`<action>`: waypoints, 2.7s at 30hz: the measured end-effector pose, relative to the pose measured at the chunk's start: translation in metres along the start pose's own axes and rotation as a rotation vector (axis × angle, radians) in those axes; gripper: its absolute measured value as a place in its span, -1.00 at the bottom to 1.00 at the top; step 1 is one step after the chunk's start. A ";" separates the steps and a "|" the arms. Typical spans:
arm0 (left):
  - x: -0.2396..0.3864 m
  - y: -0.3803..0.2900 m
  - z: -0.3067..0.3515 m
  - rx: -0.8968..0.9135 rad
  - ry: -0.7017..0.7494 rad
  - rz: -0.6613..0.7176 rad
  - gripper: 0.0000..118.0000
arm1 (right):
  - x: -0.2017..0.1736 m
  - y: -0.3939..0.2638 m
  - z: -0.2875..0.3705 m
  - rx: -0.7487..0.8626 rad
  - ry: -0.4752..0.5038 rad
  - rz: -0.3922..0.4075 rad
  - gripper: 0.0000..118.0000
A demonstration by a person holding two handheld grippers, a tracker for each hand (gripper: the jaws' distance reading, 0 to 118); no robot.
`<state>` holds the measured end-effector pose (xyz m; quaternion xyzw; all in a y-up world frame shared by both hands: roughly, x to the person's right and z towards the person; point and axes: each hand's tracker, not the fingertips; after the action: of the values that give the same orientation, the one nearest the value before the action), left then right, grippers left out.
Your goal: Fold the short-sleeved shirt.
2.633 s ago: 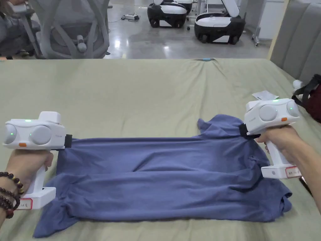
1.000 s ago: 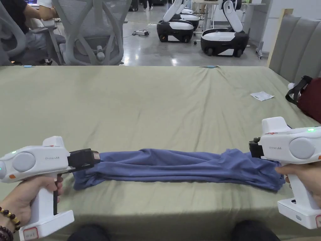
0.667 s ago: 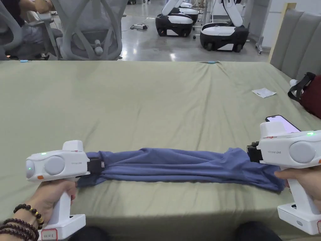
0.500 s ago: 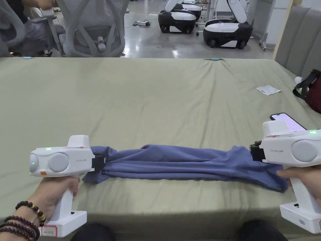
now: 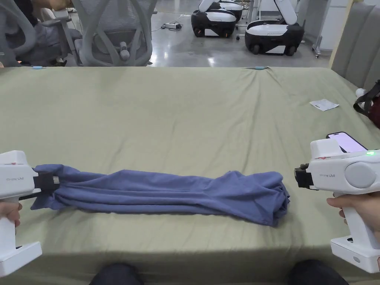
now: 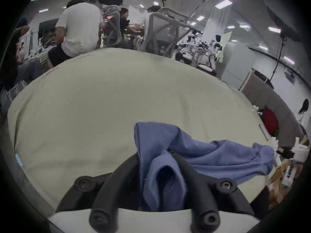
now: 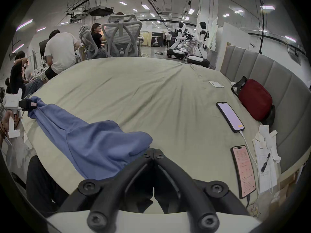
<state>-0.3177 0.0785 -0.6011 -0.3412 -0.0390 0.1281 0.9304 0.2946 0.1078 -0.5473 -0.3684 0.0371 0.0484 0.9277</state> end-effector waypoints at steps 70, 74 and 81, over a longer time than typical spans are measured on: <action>0.137 -0.021 -0.032 -0.020 -0.294 0.013 -0.95 | -0.019 -0.007 -0.007 0.094 -0.005 -0.049 -1.00; 0.113 -0.026 -0.020 -0.018 -0.284 0.050 -0.64 | -0.030 -0.005 -0.005 0.133 -0.001 -0.049 -1.00; 0.117 -0.033 -0.036 -0.035 -0.279 0.065 0.84 | -0.033 -0.009 -0.007 0.116 0.018 -0.045 -1.00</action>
<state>-0.1924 0.0625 -0.6090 -0.3372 -0.1593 0.2035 0.9053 0.2629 0.0946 -0.5429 -0.3152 0.0400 0.0222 0.9479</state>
